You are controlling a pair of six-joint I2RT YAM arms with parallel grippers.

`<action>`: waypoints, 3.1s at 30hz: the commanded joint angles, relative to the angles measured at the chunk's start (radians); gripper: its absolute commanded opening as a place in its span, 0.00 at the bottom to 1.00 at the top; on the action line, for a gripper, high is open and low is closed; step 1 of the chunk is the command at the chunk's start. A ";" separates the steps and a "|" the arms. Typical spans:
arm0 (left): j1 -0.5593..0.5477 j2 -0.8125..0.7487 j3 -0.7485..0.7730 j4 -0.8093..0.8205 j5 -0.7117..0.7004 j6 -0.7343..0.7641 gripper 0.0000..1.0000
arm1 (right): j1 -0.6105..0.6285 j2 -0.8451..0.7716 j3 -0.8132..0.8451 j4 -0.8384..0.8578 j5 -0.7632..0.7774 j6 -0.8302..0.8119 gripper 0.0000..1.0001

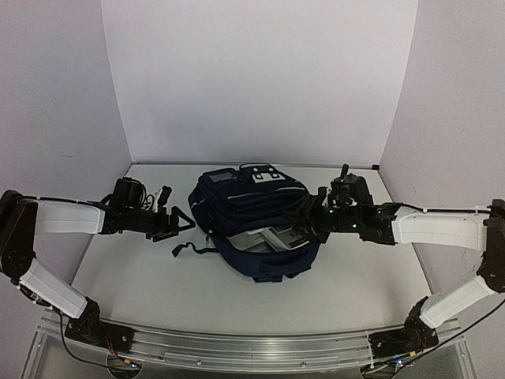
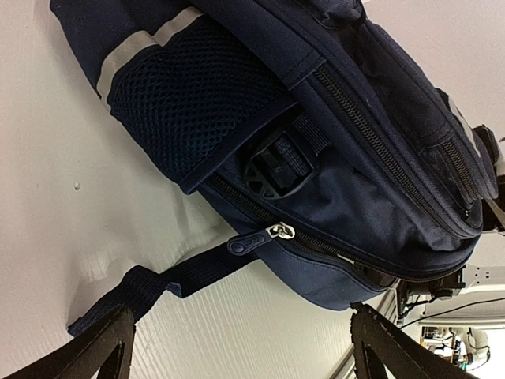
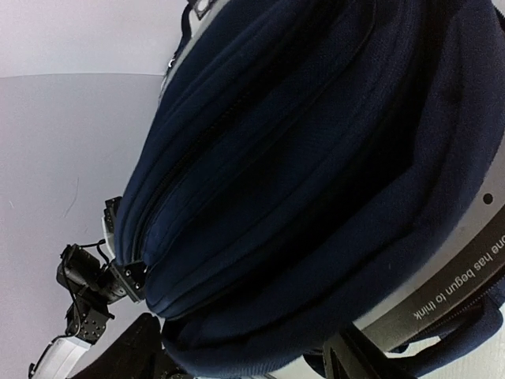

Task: Pack the student bag
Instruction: Adjust the student bag at the center of the board, then zip the student bag at the center of the board.

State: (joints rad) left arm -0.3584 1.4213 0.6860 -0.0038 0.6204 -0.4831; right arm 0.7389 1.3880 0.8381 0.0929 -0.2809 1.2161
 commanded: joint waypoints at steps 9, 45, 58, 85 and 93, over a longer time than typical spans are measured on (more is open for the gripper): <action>-0.032 0.135 -0.055 0.280 0.190 -0.007 0.71 | -0.054 0.072 0.019 0.062 0.055 -0.007 0.00; -0.256 0.388 0.204 0.277 -0.080 0.135 0.32 | -0.162 -0.001 -0.028 0.051 0.007 -0.076 0.00; -0.318 0.412 0.262 0.177 -0.279 0.177 0.25 | -0.160 -0.021 -0.041 0.051 0.017 -0.075 0.00; -0.488 0.264 0.307 -0.030 -0.167 0.118 0.00 | -0.156 -0.122 -0.094 0.047 0.165 -0.044 0.00; -0.596 0.332 0.446 0.000 -0.179 -0.008 0.00 | -0.115 -0.121 -0.121 0.070 0.238 -0.017 0.00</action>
State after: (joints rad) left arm -0.8981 1.7312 1.0137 -0.0177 0.4315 -0.4172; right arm 0.5978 1.2814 0.7271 0.1148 -0.1437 1.1773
